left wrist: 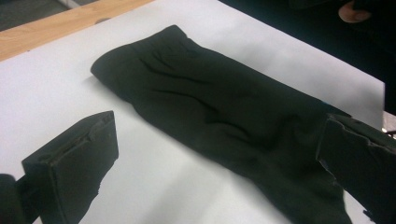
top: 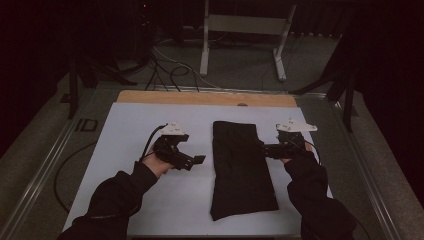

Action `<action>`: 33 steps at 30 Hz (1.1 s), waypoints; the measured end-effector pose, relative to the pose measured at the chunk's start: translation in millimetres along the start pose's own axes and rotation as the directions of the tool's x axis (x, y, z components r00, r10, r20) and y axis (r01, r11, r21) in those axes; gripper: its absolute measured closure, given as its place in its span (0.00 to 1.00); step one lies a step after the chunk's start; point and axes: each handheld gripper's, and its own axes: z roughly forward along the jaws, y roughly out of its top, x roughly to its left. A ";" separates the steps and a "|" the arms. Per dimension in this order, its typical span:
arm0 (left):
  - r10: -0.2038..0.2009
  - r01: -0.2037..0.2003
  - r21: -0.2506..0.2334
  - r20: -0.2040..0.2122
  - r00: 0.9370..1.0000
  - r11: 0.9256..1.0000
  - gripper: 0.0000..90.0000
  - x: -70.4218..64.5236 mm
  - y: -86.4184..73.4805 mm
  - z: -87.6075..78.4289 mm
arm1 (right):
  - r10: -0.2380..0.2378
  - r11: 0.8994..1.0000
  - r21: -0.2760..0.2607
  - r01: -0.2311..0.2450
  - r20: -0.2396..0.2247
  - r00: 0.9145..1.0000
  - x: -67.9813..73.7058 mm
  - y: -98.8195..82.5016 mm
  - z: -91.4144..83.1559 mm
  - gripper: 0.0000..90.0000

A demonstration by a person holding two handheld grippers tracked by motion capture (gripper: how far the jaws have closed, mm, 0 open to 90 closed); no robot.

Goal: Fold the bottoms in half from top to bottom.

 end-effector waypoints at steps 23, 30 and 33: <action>-0.048 0.050 0.055 -0.037 0.998 0.997 0.00 18.6 2.3 63.1 | 0.090 0.995 0.039 -0.090 0.015 0.996 -21.5 -20.4 51.7 0.11; -0.065 0.067 0.068 -0.040 0.997 0.995 0.00 24.2 3.3 75.7 | 0.106 0.993 0.052 -0.107 0.024 0.994 -24.7 -25.7 63.3 0.11; -0.078 0.083 0.076 -0.060 0.995 0.994 0.00 27.4 2.3 83.4 | 0.111 0.991 0.067 -0.113 0.027 0.993 -26.5 -28.2 71.5 0.11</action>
